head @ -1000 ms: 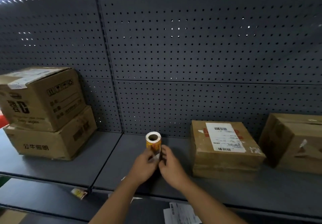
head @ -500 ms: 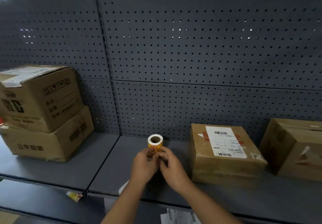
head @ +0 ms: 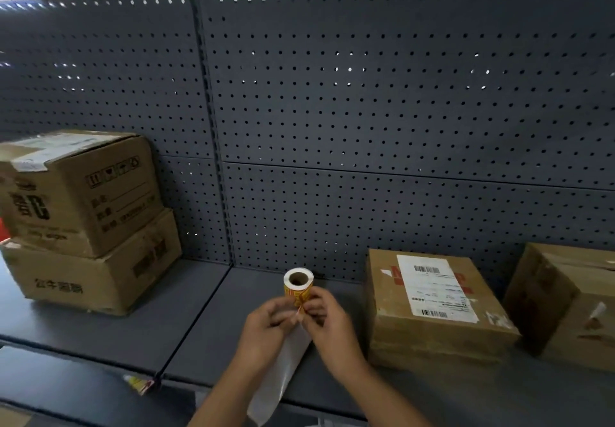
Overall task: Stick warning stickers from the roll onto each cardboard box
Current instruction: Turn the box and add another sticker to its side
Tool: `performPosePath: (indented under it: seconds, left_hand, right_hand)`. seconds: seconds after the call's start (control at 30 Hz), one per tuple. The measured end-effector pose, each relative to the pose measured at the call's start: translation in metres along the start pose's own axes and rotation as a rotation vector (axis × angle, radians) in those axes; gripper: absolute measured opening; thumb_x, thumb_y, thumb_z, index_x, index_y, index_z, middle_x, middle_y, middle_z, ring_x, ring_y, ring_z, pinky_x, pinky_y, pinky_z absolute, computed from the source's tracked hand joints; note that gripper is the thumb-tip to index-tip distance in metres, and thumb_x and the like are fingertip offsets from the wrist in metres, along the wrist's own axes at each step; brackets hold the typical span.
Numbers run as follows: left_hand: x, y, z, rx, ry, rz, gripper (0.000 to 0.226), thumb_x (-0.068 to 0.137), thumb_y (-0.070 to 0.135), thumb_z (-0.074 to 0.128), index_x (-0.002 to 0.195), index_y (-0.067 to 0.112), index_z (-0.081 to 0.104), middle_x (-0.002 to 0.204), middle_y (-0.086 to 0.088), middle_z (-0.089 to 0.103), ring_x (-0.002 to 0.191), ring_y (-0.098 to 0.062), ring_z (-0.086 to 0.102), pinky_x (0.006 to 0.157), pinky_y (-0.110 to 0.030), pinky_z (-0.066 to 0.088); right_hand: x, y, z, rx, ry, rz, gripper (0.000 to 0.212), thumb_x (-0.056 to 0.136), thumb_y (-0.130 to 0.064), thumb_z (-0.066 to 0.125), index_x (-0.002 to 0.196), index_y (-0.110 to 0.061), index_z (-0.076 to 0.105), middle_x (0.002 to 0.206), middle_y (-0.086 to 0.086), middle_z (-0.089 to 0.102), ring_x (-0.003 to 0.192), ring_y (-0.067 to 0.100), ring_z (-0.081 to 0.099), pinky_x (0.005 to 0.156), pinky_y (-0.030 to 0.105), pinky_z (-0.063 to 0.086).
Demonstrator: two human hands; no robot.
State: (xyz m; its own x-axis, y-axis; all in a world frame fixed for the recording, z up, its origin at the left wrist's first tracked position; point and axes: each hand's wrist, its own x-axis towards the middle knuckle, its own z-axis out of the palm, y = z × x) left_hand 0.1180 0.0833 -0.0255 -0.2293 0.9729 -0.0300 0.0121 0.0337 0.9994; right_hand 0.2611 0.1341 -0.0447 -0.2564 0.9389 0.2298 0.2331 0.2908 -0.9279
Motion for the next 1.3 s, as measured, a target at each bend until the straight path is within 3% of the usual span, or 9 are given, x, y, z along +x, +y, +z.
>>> performPosePath:
  seconds: [0.13, 0.3, 0.47, 0.63, 0.73, 0.9, 1.0, 1.2, 1.3]
  left_hand:
    - [-0.002, 0.000, 0.002, 0.018, 0.043, 0.029, 0.023, 0.094, 0.000, 0.072, 0.114, 0.010, 0.071, 0.098, -0.006, 0.081, 0.100, -0.017, 0.076, 0.094, -0.029, 0.058]
    - [-0.006, 0.002, 0.006, 0.047, 0.115, 0.049, 0.021, 0.092, 0.001, 0.075, 0.109, 0.010, 0.067, 0.098, -0.007, 0.078, 0.097, -0.015, 0.075, 0.086, -0.025, 0.058]
    - [-0.007, 0.008, 0.011, 0.140, 0.122, 0.075, 0.023, 0.094, -0.002, 0.070, 0.111, 0.013, 0.066, 0.099, -0.009, 0.075, 0.097, -0.016, 0.073, 0.081, -0.018, 0.056]
    - [-0.008, 0.010, 0.014, 0.224, 0.091, 0.105, 0.027, 0.096, 0.000, 0.067, 0.113, 0.020, 0.067, 0.100, -0.002, 0.074, 0.092, 0.000, 0.069, 0.082, -0.014, 0.054]
    - [-0.008, 0.013, 0.015, 0.071, 0.094, 0.023, 0.017, 0.093, 0.013, 0.076, 0.109, 0.016, 0.072, 0.102, -0.003, 0.076, 0.099, -0.011, 0.072, 0.084, -0.020, 0.056]
    - [-0.005, 0.015, 0.013, -0.019, 0.111, -0.035, 0.017, 0.091, 0.003, 0.076, 0.107, 0.007, 0.071, 0.104, -0.015, 0.075, 0.100, -0.024, 0.074, 0.077, -0.020, 0.057]
    - [-0.003, 0.016, 0.010, 0.020, 0.092, -0.045, 0.017, 0.091, 0.000, 0.075, 0.106, 0.008, 0.072, 0.102, -0.013, 0.076, 0.095, -0.019, 0.074, 0.075, -0.018, 0.057]
    - [0.001, 0.011, 0.009, 0.142, 0.111, -0.051, 0.028, 0.097, -0.004, 0.066, 0.119, 0.011, 0.067, 0.101, -0.005, 0.076, 0.093, -0.014, 0.073, 0.070, -0.016, 0.055]
    - [-0.001, 0.011, 0.009, 0.108, 0.085, -0.056, 0.027, 0.095, -0.004, 0.068, 0.121, 0.004, 0.066, 0.102, -0.013, 0.077, 0.092, -0.019, 0.075, 0.073, -0.023, 0.060]
  right_hand:
    - [-0.001, -0.002, -0.002, -0.005, 0.005, -0.011, 0.018, 0.093, -0.014, 0.076, 0.104, -0.021, 0.064, 0.100, -0.007, 0.073, 0.099, 0.001, 0.069, 0.090, 0.026, 0.057]
    - [-0.001, 0.004, -0.006, -0.087, -0.016, -0.037, 0.009, 0.094, -0.021, 0.075, 0.090, -0.024, 0.067, 0.089, -0.008, 0.071, 0.088, 0.006, 0.069, 0.080, 0.027, 0.056]
    - [0.000, 0.007, -0.009, -0.032, -0.036, -0.007, 0.003, 0.094, -0.023, 0.075, 0.094, -0.025, 0.074, 0.093, -0.008, 0.074, 0.091, 0.005, 0.069, 0.083, 0.025, 0.055]
    - [-0.001, 0.004, -0.011, -0.084, -0.048, -0.021, 0.011, 0.097, -0.017, 0.071, 0.099, -0.027, 0.076, 0.097, -0.010, 0.073, 0.094, -0.001, 0.066, 0.082, 0.015, 0.051]
    - [-0.001, 0.005, -0.011, -0.100, -0.043, -0.033, 0.017, 0.098, -0.012, 0.068, 0.100, -0.026, 0.077, 0.097, -0.009, 0.072, 0.093, 0.001, 0.067, 0.081, 0.018, 0.053]
    - [-0.001, 0.004, -0.011, -0.098, -0.030, -0.058, 0.013, 0.098, -0.016, 0.069, 0.099, -0.027, 0.077, 0.095, -0.011, 0.072, 0.092, 0.001, 0.066, 0.078, 0.016, 0.051]
    - [-0.001, 0.003, -0.013, -0.080, -0.049, -0.062, 0.016, 0.100, -0.019, 0.067, 0.099, -0.031, 0.077, 0.097, -0.011, 0.073, 0.093, 0.001, 0.066, 0.079, 0.014, 0.050]
    - [-0.002, 0.004, -0.017, -0.053, -0.072, 0.007, 0.016, 0.104, -0.019, 0.061, 0.099, -0.023, 0.075, 0.085, -0.014, 0.071, 0.081, 0.003, 0.066, 0.072, 0.018, 0.048]
    - [-0.005, 0.002, -0.012, -0.046, -0.051, -0.015, 0.011, 0.102, -0.023, 0.064, 0.101, -0.025, 0.074, 0.088, -0.011, 0.073, 0.085, 0.005, 0.068, 0.074, 0.020, 0.054]
